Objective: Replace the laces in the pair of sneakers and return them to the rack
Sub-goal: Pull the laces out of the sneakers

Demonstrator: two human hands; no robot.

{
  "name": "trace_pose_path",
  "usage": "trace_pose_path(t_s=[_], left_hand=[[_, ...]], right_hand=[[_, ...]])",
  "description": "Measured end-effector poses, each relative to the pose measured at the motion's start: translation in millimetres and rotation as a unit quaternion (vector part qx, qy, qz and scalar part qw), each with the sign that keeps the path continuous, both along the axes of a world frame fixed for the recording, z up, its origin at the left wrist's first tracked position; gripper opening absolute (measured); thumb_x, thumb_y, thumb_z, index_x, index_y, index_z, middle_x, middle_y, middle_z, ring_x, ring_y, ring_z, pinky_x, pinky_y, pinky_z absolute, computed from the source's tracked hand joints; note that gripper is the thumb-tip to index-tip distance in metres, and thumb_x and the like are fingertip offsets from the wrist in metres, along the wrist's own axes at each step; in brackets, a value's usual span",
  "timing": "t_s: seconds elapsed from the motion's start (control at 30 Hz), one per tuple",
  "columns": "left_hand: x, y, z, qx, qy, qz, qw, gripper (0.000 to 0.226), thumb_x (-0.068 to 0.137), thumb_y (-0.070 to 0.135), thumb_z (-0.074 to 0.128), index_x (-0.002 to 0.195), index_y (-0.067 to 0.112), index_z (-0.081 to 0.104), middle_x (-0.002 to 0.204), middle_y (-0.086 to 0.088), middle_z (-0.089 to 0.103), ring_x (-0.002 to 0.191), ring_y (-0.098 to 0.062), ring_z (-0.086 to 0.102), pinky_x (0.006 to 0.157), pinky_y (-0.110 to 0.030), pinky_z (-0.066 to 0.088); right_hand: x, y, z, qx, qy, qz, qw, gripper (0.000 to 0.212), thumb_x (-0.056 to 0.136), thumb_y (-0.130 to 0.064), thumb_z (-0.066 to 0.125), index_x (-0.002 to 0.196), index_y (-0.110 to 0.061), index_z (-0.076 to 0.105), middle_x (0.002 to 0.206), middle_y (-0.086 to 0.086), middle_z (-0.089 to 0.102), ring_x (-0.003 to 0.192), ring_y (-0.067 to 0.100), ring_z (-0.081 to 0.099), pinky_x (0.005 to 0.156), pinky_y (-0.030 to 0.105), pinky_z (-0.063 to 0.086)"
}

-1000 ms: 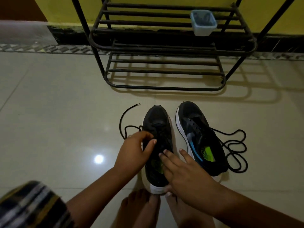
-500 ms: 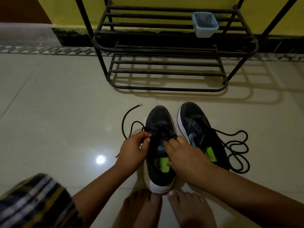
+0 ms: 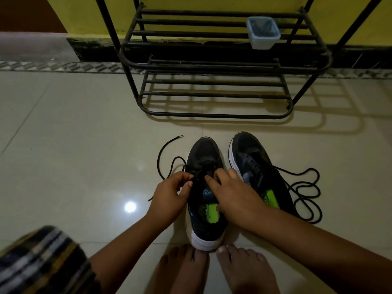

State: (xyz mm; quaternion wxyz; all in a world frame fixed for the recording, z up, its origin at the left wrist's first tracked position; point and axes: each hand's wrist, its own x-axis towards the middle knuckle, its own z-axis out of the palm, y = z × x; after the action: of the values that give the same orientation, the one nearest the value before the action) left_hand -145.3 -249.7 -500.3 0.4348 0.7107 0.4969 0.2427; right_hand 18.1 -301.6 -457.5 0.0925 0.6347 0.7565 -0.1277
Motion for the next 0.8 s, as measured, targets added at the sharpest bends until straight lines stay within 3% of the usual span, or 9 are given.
trace_pose_path(t_s=[0.33, 0.4, 0.5, 0.6, 0.7, 0.8], left_hand=[[0.2, 0.3, -0.6, -0.042, -0.02, 0.02, 0.999, 0.017, 0.091, 0.008, 0.056, 0.093, 0.021, 0.067, 0.086, 0.014, 0.068, 0.083, 0.006, 0.061, 0.07, -0.006, 0.046], [0.8, 0.3, -1.3, -0.054, -0.031, 0.024, 0.998, 0.018, 0.091, 0.007, 0.055, 0.092, 0.02, 0.068, 0.086, 0.012, 0.068, 0.084, 0.005, 0.062, 0.07, -0.009, 0.049], [1.0, 0.2, -3.6, -0.054, -0.033, 0.027, 0.998, 0.017, 0.091, 0.006, 0.054, 0.092, 0.017, 0.067, 0.087, 0.008, 0.068, 0.085, 0.002, 0.063, 0.068, -0.01, 0.049], [1.1, 0.1, -5.3, -0.062, -0.036, 0.027, 0.997, 0.017, 0.091, 0.004, 0.052, 0.095, 0.014, 0.064, 0.091, 0.004, 0.067, 0.089, 0.0, 0.062, 0.066, -0.01, 0.049], [2.8, -0.8, -5.1, -0.072, -0.045, 0.025, 0.996, 0.019, 0.091, 0.003, 0.05, 0.099, 0.014, 0.062, 0.094, 0.003, 0.066, 0.088, -0.002, 0.062, 0.066, -0.013, 0.051], [4.1, -1.7, -5.2, -0.071, -0.045, 0.024, 0.996, 0.023, 0.09, 0.001, 0.048, 0.104, 0.014, 0.061, 0.098, 0.003, 0.065, 0.092, -0.004, 0.061, 0.066, -0.012, 0.05]], right_hand=[[2.3, -4.0, -0.2, 0.029, 0.022, 0.008, 0.999, 0.045, 0.086, -0.015, 0.059, 0.128, -0.019, 0.044, 0.128, 0.007, 0.032, 0.117, 0.026, 0.028, 0.067, 0.029, 0.035], [1.5, -7.2, -2.1, 0.049, 0.015, 0.024, 0.998, 0.043, 0.078, -0.012, 0.066, 0.119, -0.019, 0.055, 0.12, 0.01, 0.041, 0.112, 0.029, 0.038, 0.062, 0.031, 0.036], [-1.3, -11.1, -7.0, 0.076, 0.01, 0.036, 0.996, 0.04, 0.052, -0.016, 0.083, 0.089, -0.025, 0.071, 0.099, 0.007, 0.057, 0.091, 0.028, 0.055, 0.056, 0.032, 0.044], [-4.0, -14.8, -11.6, 0.077, 0.015, 0.068, 0.995, 0.037, 0.047, -0.024, 0.086, 0.081, -0.03, 0.074, 0.106, 0.003, 0.063, 0.103, 0.027, 0.059, 0.075, 0.036, 0.052], [-1.8, -14.1, -13.7, 0.067, 0.024, 0.102, 0.992, 0.035, 0.049, -0.027, 0.086, 0.082, -0.031, 0.074, 0.102, -0.002, 0.068, 0.114, 0.025, 0.059, 0.094, 0.04, 0.047], [-1.2, -14.7, -15.9, 0.091, 0.042, 0.119, 0.988, 0.027, 0.059, -0.022, 0.077, 0.086, -0.027, 0.073, 0.092, -0.005, 0.069, 0.109, 0.021, 0.061, 0.098, 0.038, 0.045]])
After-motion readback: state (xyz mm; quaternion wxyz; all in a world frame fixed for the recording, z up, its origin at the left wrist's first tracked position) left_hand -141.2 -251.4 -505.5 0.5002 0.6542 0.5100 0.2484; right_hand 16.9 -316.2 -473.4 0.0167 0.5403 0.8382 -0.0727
